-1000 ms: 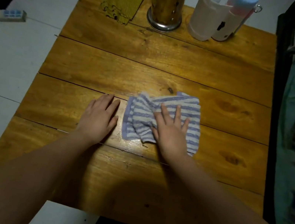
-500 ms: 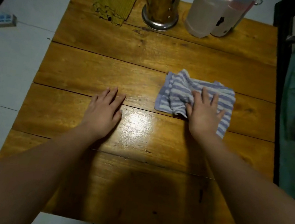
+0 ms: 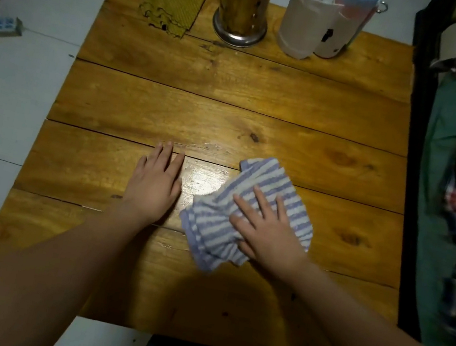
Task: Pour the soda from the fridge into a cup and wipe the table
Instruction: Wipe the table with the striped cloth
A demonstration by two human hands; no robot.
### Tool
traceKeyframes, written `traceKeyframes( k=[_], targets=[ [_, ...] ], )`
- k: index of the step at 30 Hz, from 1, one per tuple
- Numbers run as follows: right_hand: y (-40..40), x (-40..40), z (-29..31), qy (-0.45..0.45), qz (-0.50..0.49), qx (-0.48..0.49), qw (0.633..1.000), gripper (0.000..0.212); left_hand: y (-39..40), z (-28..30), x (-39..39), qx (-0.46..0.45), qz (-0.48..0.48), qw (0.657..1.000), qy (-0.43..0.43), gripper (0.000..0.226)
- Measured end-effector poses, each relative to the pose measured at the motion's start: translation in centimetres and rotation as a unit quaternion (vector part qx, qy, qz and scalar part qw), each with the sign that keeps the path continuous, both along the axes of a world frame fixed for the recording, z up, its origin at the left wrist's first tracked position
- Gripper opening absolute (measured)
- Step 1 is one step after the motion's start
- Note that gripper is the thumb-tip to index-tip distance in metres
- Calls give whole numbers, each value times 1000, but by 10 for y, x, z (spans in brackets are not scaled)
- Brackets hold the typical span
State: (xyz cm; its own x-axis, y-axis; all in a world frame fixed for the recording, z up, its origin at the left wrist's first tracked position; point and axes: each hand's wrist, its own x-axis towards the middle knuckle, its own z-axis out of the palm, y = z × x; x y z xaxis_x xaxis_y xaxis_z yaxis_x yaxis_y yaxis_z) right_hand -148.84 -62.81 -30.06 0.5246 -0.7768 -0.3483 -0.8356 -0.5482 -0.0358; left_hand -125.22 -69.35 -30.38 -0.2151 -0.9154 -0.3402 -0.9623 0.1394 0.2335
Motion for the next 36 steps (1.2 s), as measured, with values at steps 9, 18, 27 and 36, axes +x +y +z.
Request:
traceKeyframes(
  k=[9, 18, 27, 36],
  targets=[
    [5, -44, 10, 10, -36, 0, 999, 46, 34, 3, -4, 6, 5, 1000, -28, 56],
    [-13, -43, 15, 2, -173, 17, 985, 45, 48, 7, -8, 34, 40, 993, -105, 55],
    [19, -14, 9, -38, 28, 22, 999, 42, 42, 5, -7, 45, 39, 992, -111, 56],
    [-18, -18, 9, -62, -39, 34, 997, 40, 42, 9, -9, 50, 39, 989, -134, 56]
  ],
)
